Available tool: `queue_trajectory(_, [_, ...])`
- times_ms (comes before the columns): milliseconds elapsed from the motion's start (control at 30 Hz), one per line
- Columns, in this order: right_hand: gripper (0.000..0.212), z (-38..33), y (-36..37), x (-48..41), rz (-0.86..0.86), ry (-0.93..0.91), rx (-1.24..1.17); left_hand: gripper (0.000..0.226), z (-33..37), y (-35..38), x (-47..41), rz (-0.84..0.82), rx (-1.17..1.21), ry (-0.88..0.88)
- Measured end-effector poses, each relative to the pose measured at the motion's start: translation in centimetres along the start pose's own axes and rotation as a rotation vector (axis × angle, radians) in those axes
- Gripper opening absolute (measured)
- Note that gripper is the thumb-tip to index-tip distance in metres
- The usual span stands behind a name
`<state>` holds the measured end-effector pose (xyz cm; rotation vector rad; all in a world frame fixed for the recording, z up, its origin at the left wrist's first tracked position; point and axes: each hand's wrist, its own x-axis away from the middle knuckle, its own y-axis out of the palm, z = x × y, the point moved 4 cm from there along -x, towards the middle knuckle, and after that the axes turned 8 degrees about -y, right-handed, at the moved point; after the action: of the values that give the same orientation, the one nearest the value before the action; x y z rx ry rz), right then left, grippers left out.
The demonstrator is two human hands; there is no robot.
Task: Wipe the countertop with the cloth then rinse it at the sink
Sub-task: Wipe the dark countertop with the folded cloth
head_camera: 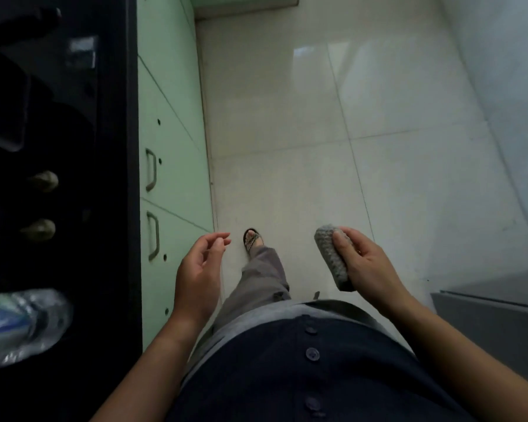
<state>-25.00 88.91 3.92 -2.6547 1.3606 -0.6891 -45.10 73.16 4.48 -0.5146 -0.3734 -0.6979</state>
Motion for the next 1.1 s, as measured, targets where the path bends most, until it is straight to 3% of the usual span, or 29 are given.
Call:
queue_trajectory(133, [0.013, -6.2, 1.0, -8.5, 0.068, -0.066, -0.014, 0.017, 7.1, -1.2, -8.5, -0.039, -0.072, 0.091])
queue_trajectory(333, [0.031, -11.3, 2.3, -17.1, 0.092, -0.073, 0.018, 0.020, 13.6, -2.5, -17.2, -0.052, -0.084, 0.133])
queue_trajectory(433, [0.016, -12.5, 2.7, -20.5, 0.102, -0.064, 0.017, 0.020, 15.1, -2.8, -20.6, -0.023, -0.055, 0.100])
queue_trajectory(1100, [0.013, -28.8, 0.4, -59.8, -0.134, -0.237, 0.013, 0.016, 33.9, 2.8, -48.0, 0.192, 0.039, -0.007])
